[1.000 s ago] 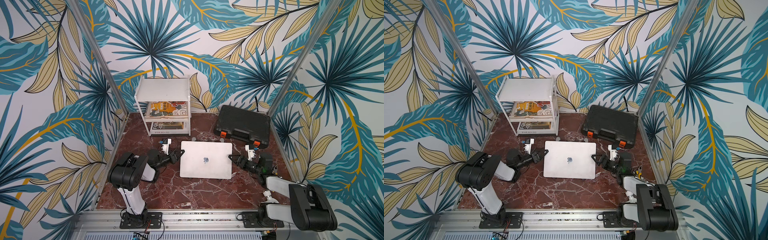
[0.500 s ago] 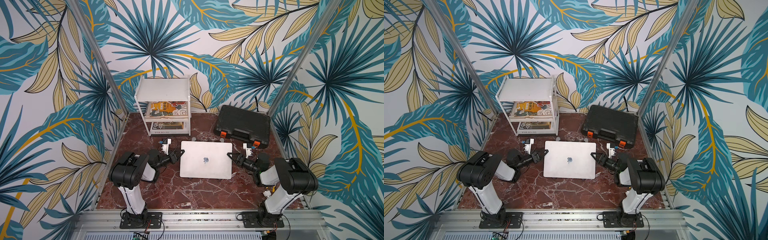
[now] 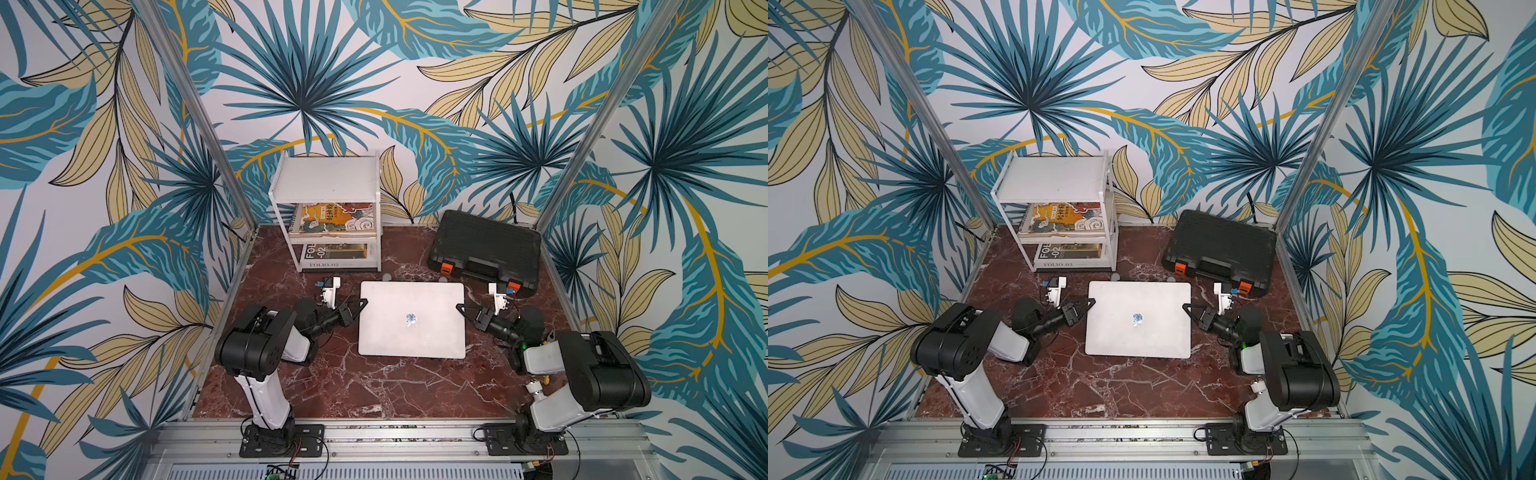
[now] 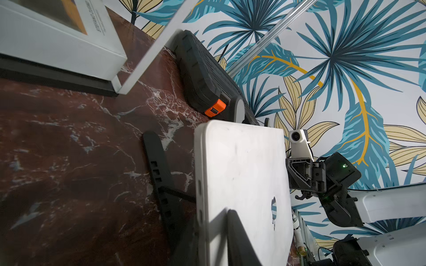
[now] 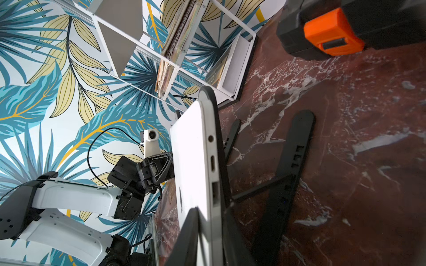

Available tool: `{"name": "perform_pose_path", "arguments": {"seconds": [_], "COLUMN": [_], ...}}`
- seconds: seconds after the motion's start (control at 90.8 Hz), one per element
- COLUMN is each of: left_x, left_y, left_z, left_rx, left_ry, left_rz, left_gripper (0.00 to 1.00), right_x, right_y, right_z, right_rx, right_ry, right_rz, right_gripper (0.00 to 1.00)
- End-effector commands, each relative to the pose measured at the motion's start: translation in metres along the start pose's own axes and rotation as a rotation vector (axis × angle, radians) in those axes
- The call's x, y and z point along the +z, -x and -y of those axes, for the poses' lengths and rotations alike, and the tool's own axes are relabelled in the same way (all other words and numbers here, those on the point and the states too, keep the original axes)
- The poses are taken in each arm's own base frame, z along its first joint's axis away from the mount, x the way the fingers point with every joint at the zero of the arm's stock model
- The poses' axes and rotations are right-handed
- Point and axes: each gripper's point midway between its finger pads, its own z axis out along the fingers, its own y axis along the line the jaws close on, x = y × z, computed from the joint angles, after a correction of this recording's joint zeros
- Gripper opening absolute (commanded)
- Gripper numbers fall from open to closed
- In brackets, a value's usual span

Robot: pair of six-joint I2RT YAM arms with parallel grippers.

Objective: Close the laptop lid and set it aside
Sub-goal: Pick up the laptop from the computer stand.

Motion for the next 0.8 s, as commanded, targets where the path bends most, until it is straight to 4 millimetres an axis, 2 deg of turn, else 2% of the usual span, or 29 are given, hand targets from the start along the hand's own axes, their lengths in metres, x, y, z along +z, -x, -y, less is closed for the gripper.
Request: {"name": "perform_pose_path", "arguments": {"seconds": [0.0, 0.077, 0.264, 0.386, 0.496, 0.606, 0.705, 0.793], "left_x": [-0.004, -0.004, -0.006, -0.015, -0.023, -0.027, -0.034, -0.047], "left_y": [0.013, 0.016, 0.031, 0.049, 0.06, 0.073, 0.094, 0.114], "left_z": [-0.012, -0.005, 0.018, 0.042, 0.056, 0.081, 0.102, 0.11], "left_rx": [0.041, 0.043, 0.087, 0.125, 0.116, 0.096, 0.096, 0.096], "left_ry": [0.08, 0.074, 0.118, 0.144, 0.201, 0.188, 0.212, 0.322], "left_rz": [0.057, 0.05, 0.016, 0.031, -0.004, -0.037, -0.014, 0.001], "left_gripper": [0.0, 0.0, 0.0, 0.0, 0.0, 0.0, 0.0, 0.0], "right_x": [-0.002, -0.002, -0.007, -0.012, -0.019, -0.022, -0.018, -0.012], "right_y": [-0.001, 0.003, 0.016, 0.025, 0.038, 0.053, 0.067, 0.078], "right_z": [-0.002, -0.009, -0.029, -0.045, -0.068, -0.092, -0.117, -0.134], "right_rx": [0.015, 0.015, 0.008, 0.015, -0.014, -0.013, -0.014, -0.028], "right_ry": [-0.013, -0.001, -0.013, -0.048, -0.08, -0.091, -0.071, -0.084], "right_rz": [-0.003, 0.006, 0.023, 0.027, 0.044, 0.054, 0.058, 0.053], "right_gripper": [0.04, 0.0, 0.0, 0.0, 0.0, 0.0, 0.0, 0.0]}}
